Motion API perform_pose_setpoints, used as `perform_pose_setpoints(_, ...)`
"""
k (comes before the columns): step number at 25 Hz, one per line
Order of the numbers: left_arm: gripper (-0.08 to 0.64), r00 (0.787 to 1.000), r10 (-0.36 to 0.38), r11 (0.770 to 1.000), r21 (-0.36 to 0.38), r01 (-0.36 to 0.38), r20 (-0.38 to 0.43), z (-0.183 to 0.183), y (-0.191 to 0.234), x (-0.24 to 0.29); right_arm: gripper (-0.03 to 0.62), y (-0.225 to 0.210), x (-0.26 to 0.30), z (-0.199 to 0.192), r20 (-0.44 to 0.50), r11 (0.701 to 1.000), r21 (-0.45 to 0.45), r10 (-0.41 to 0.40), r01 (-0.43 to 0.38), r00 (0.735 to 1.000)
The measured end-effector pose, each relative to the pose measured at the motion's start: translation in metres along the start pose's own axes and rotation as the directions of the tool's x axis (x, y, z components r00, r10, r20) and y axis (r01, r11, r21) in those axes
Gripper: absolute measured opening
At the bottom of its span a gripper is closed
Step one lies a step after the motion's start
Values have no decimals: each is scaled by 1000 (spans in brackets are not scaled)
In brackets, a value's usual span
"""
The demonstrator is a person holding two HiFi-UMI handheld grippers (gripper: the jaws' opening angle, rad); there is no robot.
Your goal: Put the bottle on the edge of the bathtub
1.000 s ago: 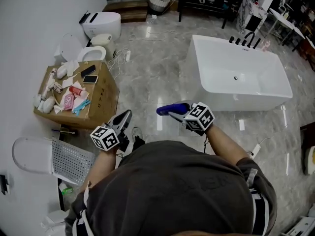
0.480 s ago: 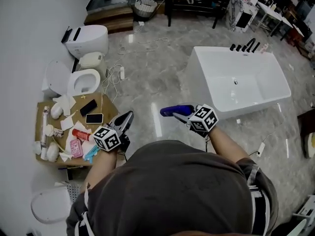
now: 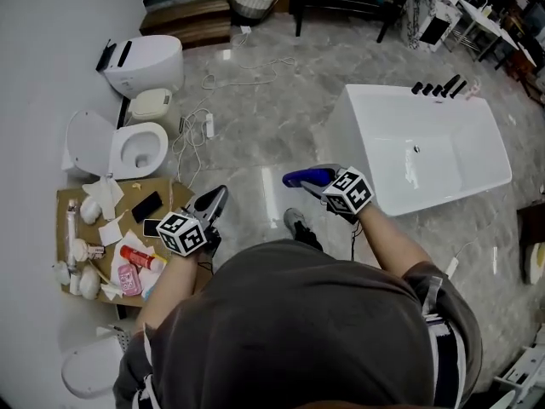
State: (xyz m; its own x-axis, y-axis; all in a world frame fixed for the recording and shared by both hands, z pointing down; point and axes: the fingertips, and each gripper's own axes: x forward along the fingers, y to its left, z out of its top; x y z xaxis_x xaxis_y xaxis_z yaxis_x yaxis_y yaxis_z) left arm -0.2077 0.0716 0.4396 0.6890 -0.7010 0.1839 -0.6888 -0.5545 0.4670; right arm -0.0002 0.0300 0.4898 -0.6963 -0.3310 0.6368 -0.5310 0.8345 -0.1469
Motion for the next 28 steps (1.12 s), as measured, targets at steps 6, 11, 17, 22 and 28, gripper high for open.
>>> perform_pose_setpoints(6,2,998,57,998,-6,-58,-31,4,64,133,135,-158,60,-21,-76,1000,-15,-7,6,997)
perform_pose_setpoints(11,2,994,71,997,-4,-72,-79,-3,117,245,135,-290,119,-62,-167,998,5,-53,55,985)
perform_pose_setpoints(17,2,987,68,998,-4,-69,-143,-67,189,339,135,-400,198,-148,-278,986,59,-135,157,951)
perform_pose_setpoints(22,2,967,55,994,-77,-76,-247,-162,225,376,135,-442,247,-248,-392,965,136,-155,224,907)
perform_pose_setpoints(28,2,956,58,977,-181,-114,-288,-264,263,415,135,-494,309,-355,-474,955,141,-167,262,864)
